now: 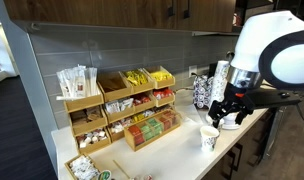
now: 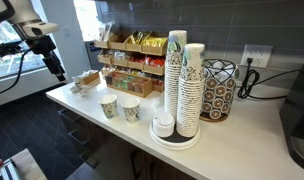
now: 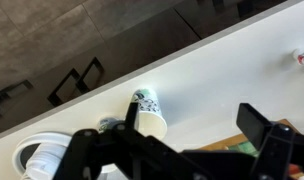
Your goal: Pick up the paper cup to the left and put it in the paper cup to the right, turn both paper cups upside down and stack them on the left stack of upside down paper cups
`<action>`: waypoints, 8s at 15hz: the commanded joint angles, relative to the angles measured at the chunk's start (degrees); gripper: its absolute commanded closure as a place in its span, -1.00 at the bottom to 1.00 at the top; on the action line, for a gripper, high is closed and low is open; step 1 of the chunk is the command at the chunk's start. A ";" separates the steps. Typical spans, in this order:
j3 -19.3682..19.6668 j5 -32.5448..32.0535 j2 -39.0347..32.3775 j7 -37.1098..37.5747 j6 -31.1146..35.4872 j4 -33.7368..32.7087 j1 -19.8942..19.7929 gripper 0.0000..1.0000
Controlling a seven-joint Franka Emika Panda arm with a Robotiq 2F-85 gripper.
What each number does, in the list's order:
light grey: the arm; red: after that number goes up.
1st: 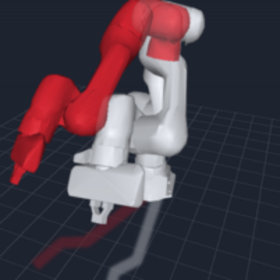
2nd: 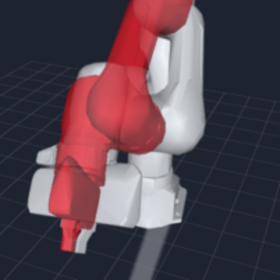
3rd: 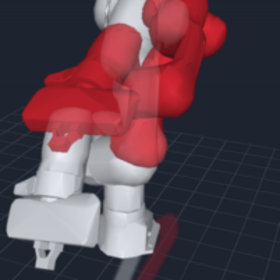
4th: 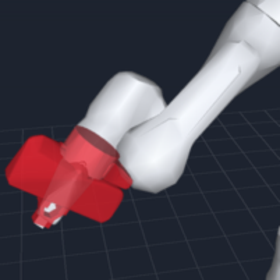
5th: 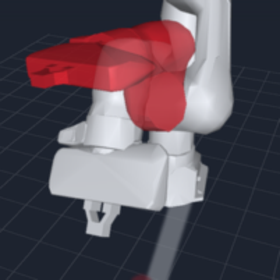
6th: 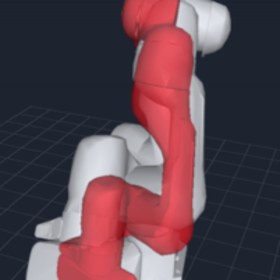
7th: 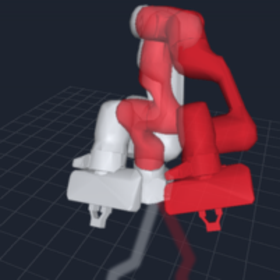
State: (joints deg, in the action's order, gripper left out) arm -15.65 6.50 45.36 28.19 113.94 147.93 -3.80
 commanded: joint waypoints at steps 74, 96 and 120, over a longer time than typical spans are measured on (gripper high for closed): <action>11.31 -17.69 -24.67 41.63 26.73 -5.44 -15.47 0.90; 13.66 -19.89 -35.01 39.86 22.86 -8.67 -9.41 -1.00; 14.49 -15.34 -43.86 38.71 22.75 -15.36 -0.14 -1.00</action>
State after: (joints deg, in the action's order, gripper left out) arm -2.21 -10.46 2.52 68.06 137.54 133.55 -5.10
